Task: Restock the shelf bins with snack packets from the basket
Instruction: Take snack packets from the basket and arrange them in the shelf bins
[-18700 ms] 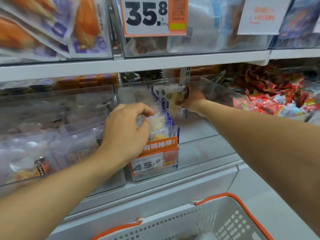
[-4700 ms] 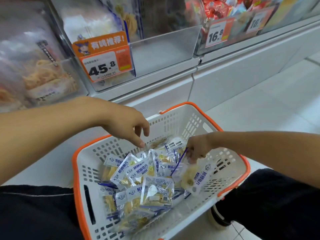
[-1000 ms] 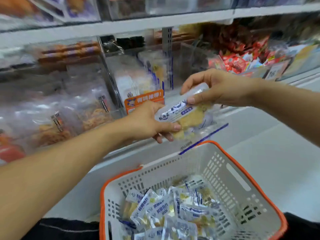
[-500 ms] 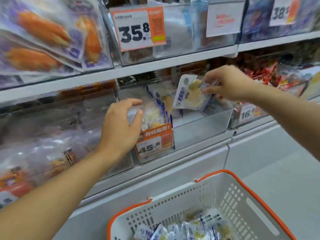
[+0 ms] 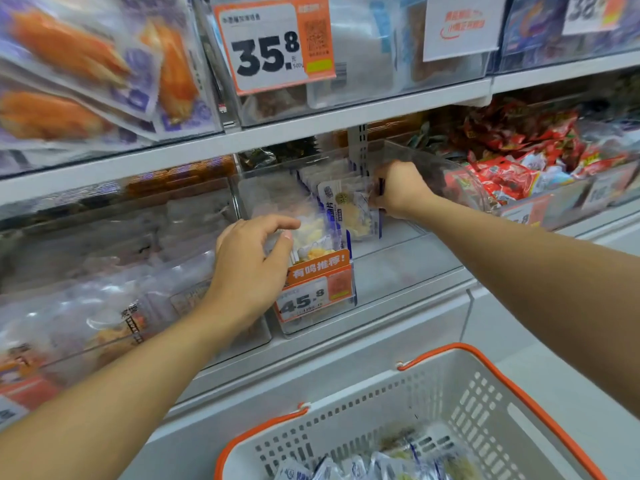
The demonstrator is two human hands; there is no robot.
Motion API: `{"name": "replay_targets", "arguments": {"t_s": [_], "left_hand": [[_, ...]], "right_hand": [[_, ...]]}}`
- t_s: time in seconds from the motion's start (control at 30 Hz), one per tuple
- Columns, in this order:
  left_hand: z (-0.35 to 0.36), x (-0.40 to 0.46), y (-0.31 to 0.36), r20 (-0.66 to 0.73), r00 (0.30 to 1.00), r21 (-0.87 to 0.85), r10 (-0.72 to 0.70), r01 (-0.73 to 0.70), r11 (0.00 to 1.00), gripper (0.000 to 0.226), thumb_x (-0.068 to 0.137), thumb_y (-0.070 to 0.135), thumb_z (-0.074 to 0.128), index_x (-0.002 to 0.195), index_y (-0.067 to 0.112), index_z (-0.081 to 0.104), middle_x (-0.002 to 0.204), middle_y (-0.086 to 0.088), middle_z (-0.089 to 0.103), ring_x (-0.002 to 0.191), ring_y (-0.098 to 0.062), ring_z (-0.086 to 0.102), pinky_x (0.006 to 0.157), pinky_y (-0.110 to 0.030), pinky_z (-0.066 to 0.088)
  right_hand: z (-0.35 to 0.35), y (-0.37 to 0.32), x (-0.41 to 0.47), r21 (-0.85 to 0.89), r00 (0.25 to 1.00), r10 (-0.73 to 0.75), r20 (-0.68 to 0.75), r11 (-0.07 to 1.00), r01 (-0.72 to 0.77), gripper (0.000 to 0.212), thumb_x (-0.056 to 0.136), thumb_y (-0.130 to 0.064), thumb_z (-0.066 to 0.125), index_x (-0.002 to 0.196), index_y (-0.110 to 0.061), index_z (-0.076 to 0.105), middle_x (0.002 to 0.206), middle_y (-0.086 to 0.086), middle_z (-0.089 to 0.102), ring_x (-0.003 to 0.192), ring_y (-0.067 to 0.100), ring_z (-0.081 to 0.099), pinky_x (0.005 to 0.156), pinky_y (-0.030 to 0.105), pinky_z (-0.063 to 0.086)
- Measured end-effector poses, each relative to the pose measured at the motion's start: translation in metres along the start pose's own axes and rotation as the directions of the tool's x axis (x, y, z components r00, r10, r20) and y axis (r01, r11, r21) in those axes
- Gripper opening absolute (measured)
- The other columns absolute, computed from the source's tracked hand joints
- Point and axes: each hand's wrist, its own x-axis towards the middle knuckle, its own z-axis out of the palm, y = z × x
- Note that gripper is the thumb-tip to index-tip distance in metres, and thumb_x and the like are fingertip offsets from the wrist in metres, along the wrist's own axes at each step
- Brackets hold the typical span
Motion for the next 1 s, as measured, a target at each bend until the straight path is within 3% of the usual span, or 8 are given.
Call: {"name": "replay_targets", "arguments": {"t_s": [0.23,0.43,0.63,0.77,0.83,0.9,0.97,1.0], "left_hand": [[0.003,0.003,0.003,-0.053,0.998,0.099,0.044,-0.039,0.994,0.024,0.100,0.024,0.050,0.112,0.036,0.067,0.111,0.022,0.059,0.116,-0.009,0.047,0.108,-0.044,0.035],[0.004,0.002,0.004,-0.059,0.998,0.137,0.036,-0.028,0.990,0.025,0.100,0.024,0.048,0.113,0.036,0.066,0.110,0.023,0.055,0.110,-0.003,0.037,0.099,-0.031,0.027],[0.002,0.001,0.007,-0.046,0.999,0.101,0.027,-0.022,0.995,0.024,0.100,0.025,0.049,0.114,0.037,0.064,0.112,0.022,0.056,0.118,-0.010,0.043,0.108,-0.045,0.034],[0.002,0.000,0.003,-0.080,0.996,-0.017,0.048,-0.049,0.999,0.024,0.100,0.025,0.048,0.112,0.037,0.065,0.113,0.019,0.062,0.118,-0.013,0.052,0.101,-0.050,0.044],[0.000,0.000,0.007,-0.160,0.981,-0.046,0.114,-0.123,0.991,0.021,0.100,0.020,0.051,0.112,0.028,0.066,0.110,0.015,0.064,0.111,-0.008,0.056,0.099,-0.045,0.047],[-0.005,-0.002,0.015,-0.248,0.922,0.057,0.298,-0.293,0.954,0.017,0.098,0.016,0.055,0.110,0.020,0.067,0.105,0.013,0.063,0.103,-0.007,0.056,0.094,-0.041,0.047],[-0.010,-0.009,0.026,-0.209,0.795,0.151,0.570,-0.550,0.822,0.014,0.094,0.014,0.057,0.103,0.011,0.068,0.097,0.006,0.064,0.093,-0.012,0.056,0.085,-0.035,0.046],[-0.011,-0.015,0.031,-0.134,0.724,0.143,0.676,-0.661,0.736,0.012,0.093,0.013,0.059,0.098,0.008,0.068,0.092,0.002,0.065,0.087,-0.015,0.056,0.080,-0.033,0.046]], "right_hand": [[0.004,0.002,0.000,0.107,0.993,0.111,-0.040,0.989,-0.106,0.032,0.077,-0.017,0.084,0.102,-0.002,0.070,0.103,0.013,0.070,0.095,0.031,0.068,0.083,0.040,0.058],[0.006,-0.006,-0.004,0.169,0.997,0.075,0.037,0.982,-0.080,0.042,0.079,-0.022,0.083,0.113,-0.005,0.066,0.112,0.012,0.070,0.100,0.029,0.068,0.084,0.034,0.056],[0.003,-0.004,-0.007,0.223,0.991,0.130,-0.003,0.967,-0.126,0.036,0.086,-0.024,0.077,0.112,-0.005,0.063,0.119,0.014,0.066,0.106,0.030,0.064,0.082,0.032,0.051],[0.000,-0.004,-0.007,0.199,0.990,0.136,-0.022,0.971,-0.129,0.038,0.086,-0.027,0.077,0.113,-0.004,0.064,0.120,0.014,0.066,0.107,0.031,0.064,0.076,0.029,0.047],[-0.005,-0.005,-0.007,0.178,0.988,0.152,-0.038,0.974,-0.143,0.041,0.085,-0.032,0.077,0.113,-0.005,0.065,0.117,0.014,0.068,0.103,0.030,0.065,0.075,0.028,0.049],[-0.018,-0.010,-0.018,0.177,0.984,0.135,-0.118,0.978,-0.113,0.031,0.086,-0.031,0.072,0.107,-0.009,0.067,0.107,0.011,0.070,0.096,0.029,0.066,0.078,0.034,0.054],[-0.039,-0.018,-0.036,0.136,0.946,0.069,-0.317,0.990,-0.027,0.018,0.087,-0.033,0.062,0.084,-0.015,0.064,0.085,0.005,0.066,0.083,0.026,0.060,0.072,0.035,0.049],[-0.049,-0.023,-0.049,0.096,0.909,0.020,-0.417,0.995,0.022,0.026,0.088,-0.035,0.057,0.071,-0.016,0.057,0.071,0.001,0.058,0.074,0.023,0.054,0.066,0.033,0.042]]}}
